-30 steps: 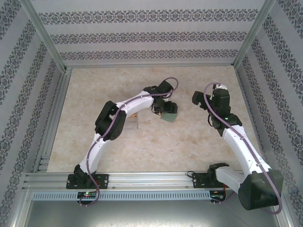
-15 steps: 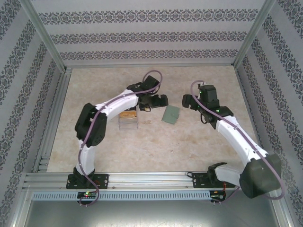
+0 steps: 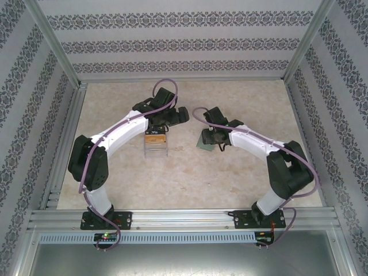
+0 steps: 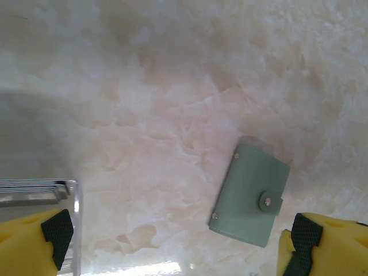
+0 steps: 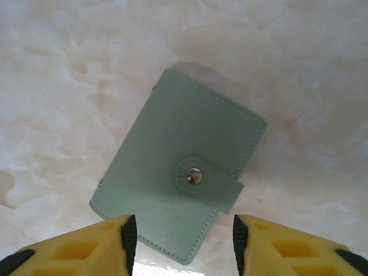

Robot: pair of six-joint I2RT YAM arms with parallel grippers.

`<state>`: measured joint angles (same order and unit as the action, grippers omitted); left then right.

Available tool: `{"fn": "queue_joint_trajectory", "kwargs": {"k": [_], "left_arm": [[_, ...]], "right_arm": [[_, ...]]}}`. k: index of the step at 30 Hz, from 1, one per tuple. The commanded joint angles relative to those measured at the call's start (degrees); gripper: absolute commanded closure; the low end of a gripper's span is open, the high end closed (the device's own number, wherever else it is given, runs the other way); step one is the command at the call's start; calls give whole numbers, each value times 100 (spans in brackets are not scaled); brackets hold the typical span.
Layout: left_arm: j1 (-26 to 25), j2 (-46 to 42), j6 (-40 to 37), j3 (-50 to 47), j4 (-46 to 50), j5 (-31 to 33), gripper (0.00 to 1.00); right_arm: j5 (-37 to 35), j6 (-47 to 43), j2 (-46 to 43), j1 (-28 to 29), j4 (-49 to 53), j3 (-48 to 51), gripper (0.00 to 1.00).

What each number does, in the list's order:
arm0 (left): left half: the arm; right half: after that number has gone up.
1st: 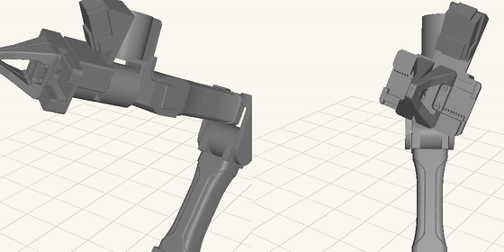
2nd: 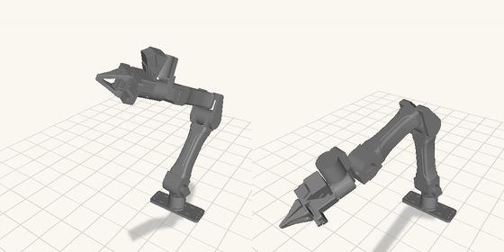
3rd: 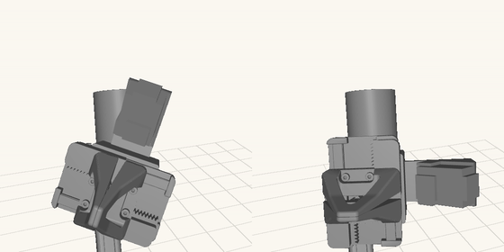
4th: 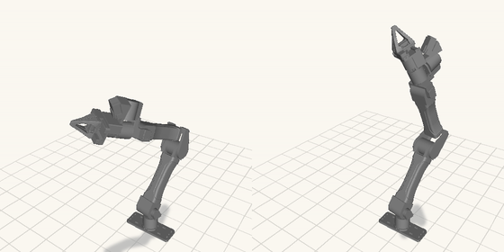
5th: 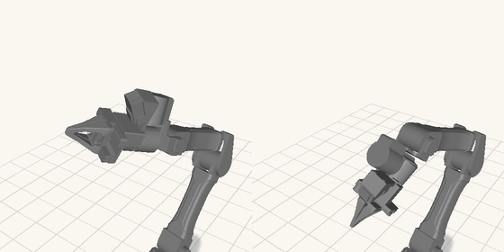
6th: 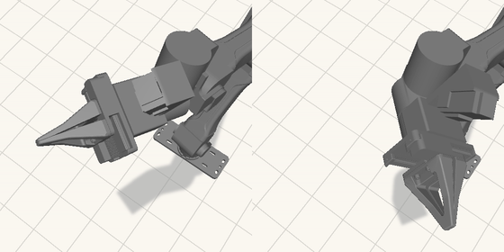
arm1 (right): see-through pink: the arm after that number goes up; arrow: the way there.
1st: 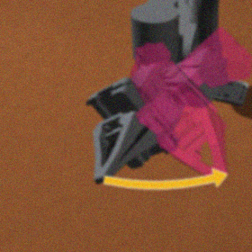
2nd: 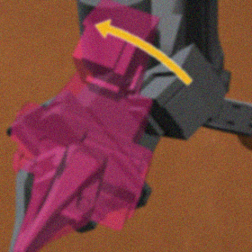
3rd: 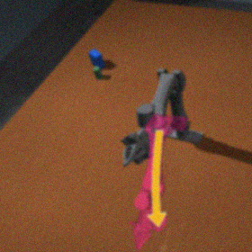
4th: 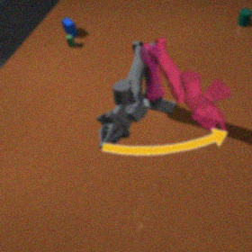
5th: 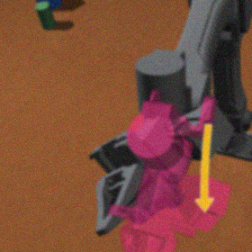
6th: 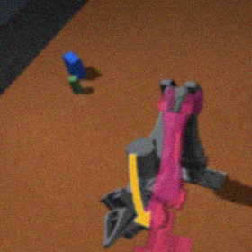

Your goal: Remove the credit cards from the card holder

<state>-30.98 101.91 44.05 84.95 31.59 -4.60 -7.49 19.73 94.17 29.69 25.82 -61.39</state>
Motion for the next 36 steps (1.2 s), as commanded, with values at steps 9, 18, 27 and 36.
{"fn": "queue_joint_trajectory", "kwargs": {"k": [9,18,27,36], "left_arm": [[91,-285,154,-265,-137,77,1],[96,-299,112,-256,-86,91,1],[108,-270,71,-229,-69,48,1],[121,-251,-28,-189,-52,-57,1]], "right_arm": [[-523,-197,825,158,343,-659,60],[-452,-148,1134,168,361,-728,58],[-598,-155,1393,150,380,-700,60],[-547,-181,1348,127,356,-708,80]]}}
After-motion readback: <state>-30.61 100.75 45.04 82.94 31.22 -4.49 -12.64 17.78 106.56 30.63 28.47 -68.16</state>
